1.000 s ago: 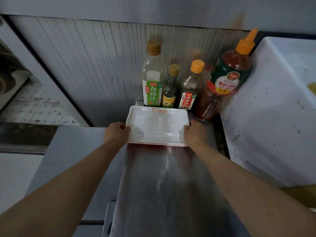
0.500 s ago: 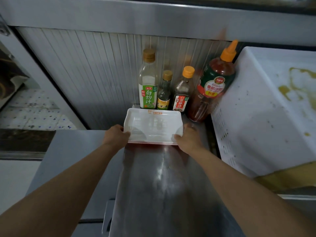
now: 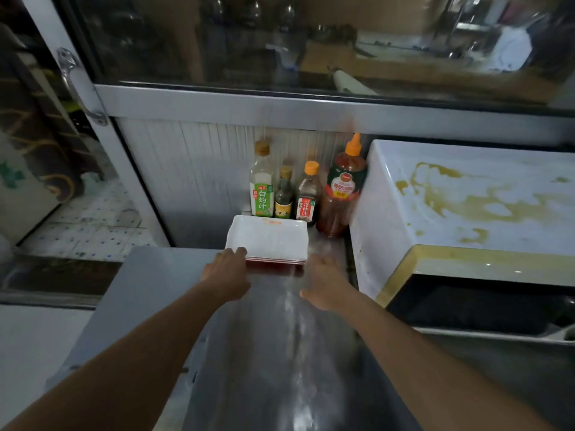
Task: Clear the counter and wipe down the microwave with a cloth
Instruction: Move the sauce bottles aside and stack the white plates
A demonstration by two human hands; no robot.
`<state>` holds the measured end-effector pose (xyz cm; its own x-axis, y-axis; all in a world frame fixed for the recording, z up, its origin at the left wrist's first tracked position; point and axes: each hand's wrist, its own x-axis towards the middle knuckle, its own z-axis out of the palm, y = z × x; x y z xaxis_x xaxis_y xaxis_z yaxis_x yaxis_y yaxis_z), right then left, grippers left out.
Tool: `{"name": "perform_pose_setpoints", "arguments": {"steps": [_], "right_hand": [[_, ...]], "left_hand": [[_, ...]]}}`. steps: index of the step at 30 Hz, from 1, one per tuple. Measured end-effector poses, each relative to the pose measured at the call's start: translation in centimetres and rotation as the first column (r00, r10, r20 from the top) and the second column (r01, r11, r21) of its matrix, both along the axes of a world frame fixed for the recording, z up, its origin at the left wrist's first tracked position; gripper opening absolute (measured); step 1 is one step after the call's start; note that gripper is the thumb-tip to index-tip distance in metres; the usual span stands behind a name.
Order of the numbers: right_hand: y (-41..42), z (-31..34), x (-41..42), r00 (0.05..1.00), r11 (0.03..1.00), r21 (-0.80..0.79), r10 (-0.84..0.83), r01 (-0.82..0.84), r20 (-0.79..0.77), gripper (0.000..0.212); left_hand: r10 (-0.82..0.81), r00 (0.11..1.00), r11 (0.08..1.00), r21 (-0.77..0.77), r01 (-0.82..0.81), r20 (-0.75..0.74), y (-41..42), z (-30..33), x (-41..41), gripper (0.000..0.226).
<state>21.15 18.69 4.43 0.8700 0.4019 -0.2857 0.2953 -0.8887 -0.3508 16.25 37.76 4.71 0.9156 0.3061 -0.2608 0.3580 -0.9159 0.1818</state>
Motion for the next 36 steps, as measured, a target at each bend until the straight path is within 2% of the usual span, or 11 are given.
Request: {"name": "perform_pose_setpoints", "arguments": {"steps": [3,7,14,19,26,36], "right_hand": [[-1.5,1.5,-2.3,0.999,0.999,0.009,0.051,-0.051,0.014,0.062],[-4.1,3.0,-5.9,0.995,0.994,0.048,0.095,-0.097,0.041,0.079],[-11.7,4.2,-12.3,0.982,0.989,0.046,0.136,-0.143,0.128,0.076],[-17.5,4.2,-15.9,0.994,0.996,0.063,0.058,-0.064,0.094,0.063],[-25.8,4.4,-19.1,0.995,0.996,0.055,-0.076,0.072,0.067,0.083],[-36.6,4.1,-22.9,0.904,0.904,0.035,-0.427,0.426,0.024,0.076]], "left_hand": [[-0.031,1.0,0.999,0.018,0.031,0.0,-2.5,1.6,-2.6,0.054],[-0.027,1.0,0.999,0.037,0.027,0.008,-6.1,3.2,-6.5,0.061],[-0.031,0.999,0.998,0.05,0.03,0.02,-13.2,4.7,-13.0,0.065],[-0.081,0.997,0.995,0.05,0.081,-0.008,-19.2,5.2,-16.2,0.065],[-0.217,0.976,0.976,0.03,0.217,-0.004,-26.7,5.8,-17.3,0.066],[-0.503,0.864,0.864,-0.007,0.503,-0.012,-36.2,4.1,-15.4,0.067]]}}
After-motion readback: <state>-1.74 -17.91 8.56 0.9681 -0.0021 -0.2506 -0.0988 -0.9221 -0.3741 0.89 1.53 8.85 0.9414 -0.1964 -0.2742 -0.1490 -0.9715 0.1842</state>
